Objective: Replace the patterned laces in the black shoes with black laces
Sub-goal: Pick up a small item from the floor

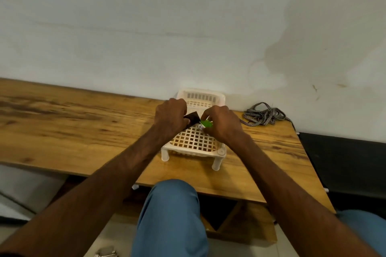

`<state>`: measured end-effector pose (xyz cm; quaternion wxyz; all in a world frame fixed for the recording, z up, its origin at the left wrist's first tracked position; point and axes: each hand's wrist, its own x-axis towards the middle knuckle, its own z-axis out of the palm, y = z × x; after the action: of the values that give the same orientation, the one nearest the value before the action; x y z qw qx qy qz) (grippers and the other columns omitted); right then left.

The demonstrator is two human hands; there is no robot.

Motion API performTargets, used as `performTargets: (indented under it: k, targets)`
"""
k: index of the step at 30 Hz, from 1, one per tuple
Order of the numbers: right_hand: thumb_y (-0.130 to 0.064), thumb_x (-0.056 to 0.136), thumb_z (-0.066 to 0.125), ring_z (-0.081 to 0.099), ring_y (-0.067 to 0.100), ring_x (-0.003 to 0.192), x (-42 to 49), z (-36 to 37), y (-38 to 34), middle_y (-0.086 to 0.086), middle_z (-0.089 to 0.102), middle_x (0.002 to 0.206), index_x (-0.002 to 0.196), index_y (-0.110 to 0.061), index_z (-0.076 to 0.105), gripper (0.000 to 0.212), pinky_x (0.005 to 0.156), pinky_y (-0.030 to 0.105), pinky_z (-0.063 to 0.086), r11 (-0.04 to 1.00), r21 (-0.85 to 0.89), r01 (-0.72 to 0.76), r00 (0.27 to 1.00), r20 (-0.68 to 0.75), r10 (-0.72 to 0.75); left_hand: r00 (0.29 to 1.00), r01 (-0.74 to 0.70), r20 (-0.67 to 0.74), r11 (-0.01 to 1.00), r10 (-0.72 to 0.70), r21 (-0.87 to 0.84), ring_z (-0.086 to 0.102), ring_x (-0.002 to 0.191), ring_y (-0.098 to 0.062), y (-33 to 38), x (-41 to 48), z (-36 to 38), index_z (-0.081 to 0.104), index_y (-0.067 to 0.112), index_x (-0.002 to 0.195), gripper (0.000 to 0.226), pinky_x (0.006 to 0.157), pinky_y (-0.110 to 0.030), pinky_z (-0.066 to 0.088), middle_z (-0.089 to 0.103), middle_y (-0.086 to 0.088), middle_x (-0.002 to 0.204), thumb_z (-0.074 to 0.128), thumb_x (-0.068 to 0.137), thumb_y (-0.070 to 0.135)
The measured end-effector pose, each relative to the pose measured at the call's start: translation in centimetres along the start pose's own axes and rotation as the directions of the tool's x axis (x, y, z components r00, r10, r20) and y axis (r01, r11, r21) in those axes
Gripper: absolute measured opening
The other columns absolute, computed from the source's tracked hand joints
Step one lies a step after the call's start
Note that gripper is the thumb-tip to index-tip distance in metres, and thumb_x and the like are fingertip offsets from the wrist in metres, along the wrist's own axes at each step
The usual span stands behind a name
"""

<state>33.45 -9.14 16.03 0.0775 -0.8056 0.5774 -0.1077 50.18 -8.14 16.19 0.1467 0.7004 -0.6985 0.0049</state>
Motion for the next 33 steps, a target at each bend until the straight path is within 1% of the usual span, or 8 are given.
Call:
performTargets:
  k: [5,9,16,21,25,27,29,33]
  targets:
    - [-0.026,0.088,0.077,0.068,0.025,0.105,-2.6,-0.7,-1.6,0.0,0.073,0.116,0.109,-0.023,0.075,0.022,0.081,0.035,0.053,0.998,0.005,0.06,0.978,-0.199,-0.058,0.983,-0.007,-0.186,0.998,-0.004,-0.058,0.07,0.097,-0.023,-0.6,-2.1,-1.1,0.076,0.015,0.109,0.028,0.079,-0.035,0.054,0.076,-0.003,0.106,0.068,0.093,0.036]
    - [-0.017,0.083,0.069,0.071,0.019,0.081,-5.3,-1.0,-6.2,-0.004,0.076,0.088,0.087,-0.022,0.078,0.011,0.069,0.035,0.058,0.97,0.163,0.18,0.948,-0.29,-0.127,0.911,-0.054,-0.404,0.947,-0.083,-0.317,0.07,0.086,-0.017,-2.3,-6.8,-1.9,0.079,0.02,0.095,0.019,0.073,-0.032,0.054,0.077,0.005,0.092,0.065,0.092,0.031]
    - [-0.023,0.08,0.071,0.068,0.013,0.068,-11.0,4.2,-17.1,-0.005,0.073,0.077,0.08,-0.022,0.077,0.006,0.062,0.036,0.059,0.905,0.283,0.318,0.948,-0.094,-0.304,0.816,0.112,-0.436,0.843,-0.381,-0.527,0.069,0.079,-0.009,-9.6,-20.4,-0.1,0.078,0.015,0.097,0.019,0.071,-0.025,0.051,0.077,0.003,0.088,0.064,0.095,0.027]
    - [-0.021,0.081,0.07,0.068,0.018,0.071,-13.7,12.0,-21.5,-0.001,0.072,0.081,0.076,-0.023,0.074,0.007,0.065,0.038,0.062,0.914,0.238,0.328,0.863,0.318,-0.392,0.777,0.35,-0.286,0.762,-0.561,-0.545,0.067,0.068,-0.01,-14.5,-29.5,6.3,0.078,0.022,0.09,0.015,0.062,-0.033,0.054,0.074,0.006,0.077,0.065,0.095,0.026]
    - [-0.02,0.085,0.068,0.071,0.02,0.076,-13.3,18.0,-24.7,0.002,0.075,0.082,0.08,-0.019,0.078,0.011,0.07,0.038,0.064,0.918,0.217,0.332,0.705,0.589,-0.395,0.695,0.581,-0.019,0.578,-0.719,-0.573,0.062,0.056,0.001,-17.1,-34.4,11.4,0.078,0.013,0.09,0.012,0.054,-0.009,0.042,0.072,0.002,0.077,0.066,0.089,0.014]
    - [-0.017,0.09,0.068,0.074,0.025,0.083,-13.6,21.6,-25.8,0.008,0.077,0.088,0.092,-0.012,0.079,0.012,0.068,0.034,0.062,0.925,0.193,0.328,0.642,0.673,-0.367,0.615,0.709,0.128,0.474,-0.778,-0.522,0.066,0.063,-0.005,-18.7,-35.9,14.2,0.079,0.012,0.091,0.015,0.059,-0.015,0.042,0.075,-0.005,0.082,0.065,0.085,0.009]
    - [-0.015,0.092,0.066,0.073,0.03,0.095,-14.1,26.0,-26.2,0.013,0.075,0.103,0.105,-0.008,0.076,0.018,0.069,0.032,0.055,0.94,0.157,0.304,0.648,0.688,-0.325,0.532,0.793,0.232,0.385,-0.814,-0.472,0.072,0.082,-0.024,-20.2,-37.4,17.1,0.08,0.016,0.09,0.017,0.07,-0.023,0.045,0.078,-0.006,0.091,0.064,0.084,0.011]
    - [-0.018,0.094,0.069,0.063,0.034,0.119,-16.5,34.4,-25.9,0.016,0.064,0.13,0.125,-0.007,0.061,0.034,0.093,0.037,0.052,0.992,0.117,0.057,0.729,0.673,-0.121,0.472,0.871,0.348,0.368,-0.81,-0.325,0.072,0.089,-0.029,-23.4,-40.8,22.6,0.076,0.015,0.087,0.015,0.074,-0.028,0.05,0.076,-0.005,0.096,0.063,0.085,0.009]
